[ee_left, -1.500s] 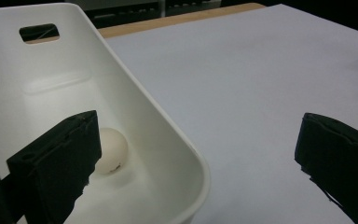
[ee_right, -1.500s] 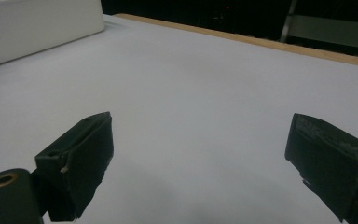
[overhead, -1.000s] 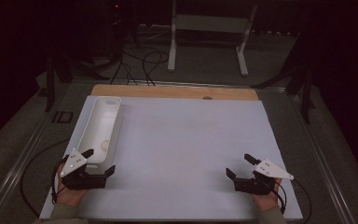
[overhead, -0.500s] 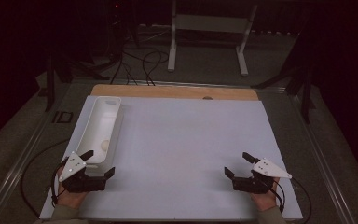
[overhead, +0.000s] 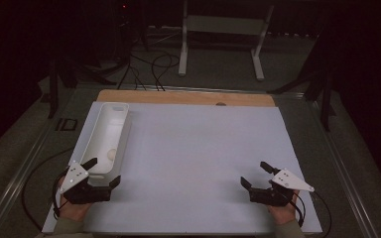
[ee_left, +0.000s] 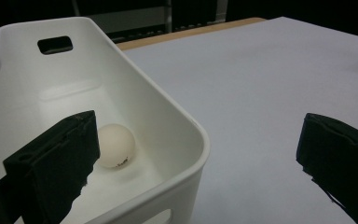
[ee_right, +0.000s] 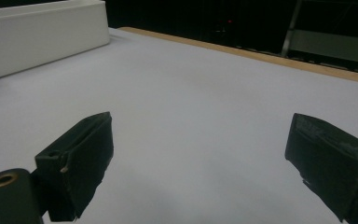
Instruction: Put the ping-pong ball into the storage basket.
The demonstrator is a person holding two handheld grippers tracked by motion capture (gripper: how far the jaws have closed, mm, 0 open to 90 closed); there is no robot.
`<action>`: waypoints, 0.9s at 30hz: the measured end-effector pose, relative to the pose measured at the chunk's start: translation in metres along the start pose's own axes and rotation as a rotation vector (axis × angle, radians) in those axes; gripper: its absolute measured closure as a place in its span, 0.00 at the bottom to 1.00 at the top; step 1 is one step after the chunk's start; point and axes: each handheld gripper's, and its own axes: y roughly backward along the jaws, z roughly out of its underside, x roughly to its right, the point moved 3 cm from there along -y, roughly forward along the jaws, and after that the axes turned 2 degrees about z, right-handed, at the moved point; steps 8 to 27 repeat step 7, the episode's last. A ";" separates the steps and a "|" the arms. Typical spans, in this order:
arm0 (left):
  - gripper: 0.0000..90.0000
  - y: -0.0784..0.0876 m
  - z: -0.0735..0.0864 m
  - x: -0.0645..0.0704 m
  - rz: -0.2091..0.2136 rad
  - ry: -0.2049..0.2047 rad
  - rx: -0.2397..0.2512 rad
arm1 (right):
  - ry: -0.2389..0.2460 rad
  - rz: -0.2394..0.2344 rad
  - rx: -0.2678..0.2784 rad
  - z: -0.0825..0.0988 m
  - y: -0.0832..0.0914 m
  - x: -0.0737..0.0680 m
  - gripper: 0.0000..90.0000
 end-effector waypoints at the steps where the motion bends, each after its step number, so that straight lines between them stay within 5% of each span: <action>1: 0.00 0.000 0.000 0.000 -0.001 0.000 -0.001 | 0.001 0.000 0.001 0.000 0.000 0.000 0.08; 27: 0.00 0.000 -0.002 -0.001 -0.010 0.004 0.007 | 0.003 -0.001 0.000 0.001 0.000 0.001 0.08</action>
